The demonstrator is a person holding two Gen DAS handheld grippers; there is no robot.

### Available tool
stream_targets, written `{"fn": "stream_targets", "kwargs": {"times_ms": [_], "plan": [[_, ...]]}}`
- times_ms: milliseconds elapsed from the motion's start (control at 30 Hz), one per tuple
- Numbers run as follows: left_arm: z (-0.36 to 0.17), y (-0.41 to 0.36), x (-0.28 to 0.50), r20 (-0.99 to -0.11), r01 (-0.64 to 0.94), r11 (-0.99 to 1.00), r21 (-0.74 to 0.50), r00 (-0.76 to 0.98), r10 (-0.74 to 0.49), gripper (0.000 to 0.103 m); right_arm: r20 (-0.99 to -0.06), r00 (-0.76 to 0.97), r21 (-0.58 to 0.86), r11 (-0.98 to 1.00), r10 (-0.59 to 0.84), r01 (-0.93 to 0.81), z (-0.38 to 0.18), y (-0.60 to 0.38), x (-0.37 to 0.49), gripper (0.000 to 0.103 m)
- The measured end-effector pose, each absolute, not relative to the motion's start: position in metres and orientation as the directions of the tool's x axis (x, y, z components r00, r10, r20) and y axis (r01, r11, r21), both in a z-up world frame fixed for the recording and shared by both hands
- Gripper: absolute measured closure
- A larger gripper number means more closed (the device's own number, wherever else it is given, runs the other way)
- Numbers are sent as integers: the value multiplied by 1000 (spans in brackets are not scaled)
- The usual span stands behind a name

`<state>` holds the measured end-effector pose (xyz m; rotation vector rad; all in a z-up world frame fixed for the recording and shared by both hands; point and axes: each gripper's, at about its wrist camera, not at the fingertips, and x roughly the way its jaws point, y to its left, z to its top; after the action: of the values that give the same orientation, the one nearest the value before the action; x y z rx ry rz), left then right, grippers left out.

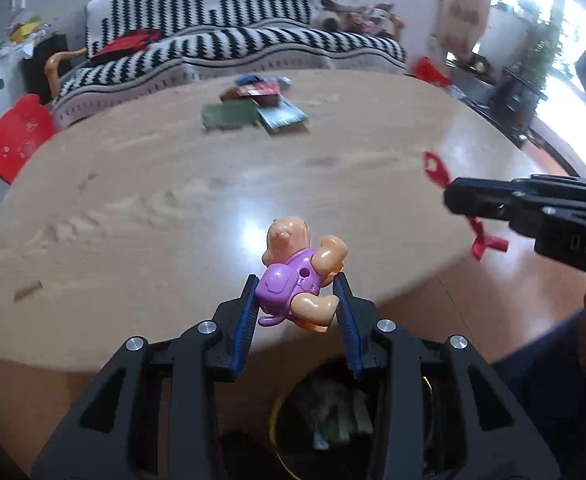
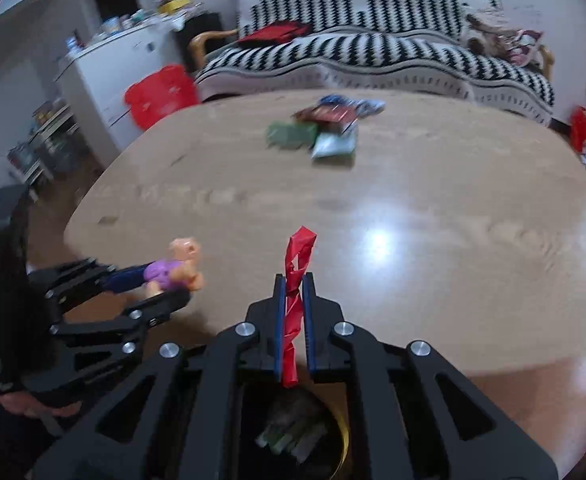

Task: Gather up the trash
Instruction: 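Carry the toy and ribbon over the black bin and open both tools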

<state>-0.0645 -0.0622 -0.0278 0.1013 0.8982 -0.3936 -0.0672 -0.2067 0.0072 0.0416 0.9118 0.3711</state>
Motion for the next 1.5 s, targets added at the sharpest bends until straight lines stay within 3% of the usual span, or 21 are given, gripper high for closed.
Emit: {"fn": "stream_targets", "kwargs": {"times_ms": [200,500,1333,1433,1467,1500], "plan": [[-56,-57,-104,-828,428,889,-162,431,-358,66,-822,405,272,901,400,-338,-34,-198,-116,94],[-128,-69,-139,-922,447,850,-278,124,-367,66,-895,151,379,895,419,-237,-108,-198,-144,94],[-126,-78,-121,-926,422,863,-279,118,-358,66,-899,166,365,903,405,-227,-104,-197,-130,94],[-125,-80,-121,-927,422,866,-269,129,-351,40,-899,160,371,904,407,-214,-105,-197,-128,93],[-124,-79,-121,-927,421,867,-266,136,-351,37,-898,157,376,903,410,-206,-106,-199,-128,84],[-123,-79,-120,-926,419,868,-266,141,-351,36,-897,159,381,904,413,-194,-106,-201,-127,59]]}}
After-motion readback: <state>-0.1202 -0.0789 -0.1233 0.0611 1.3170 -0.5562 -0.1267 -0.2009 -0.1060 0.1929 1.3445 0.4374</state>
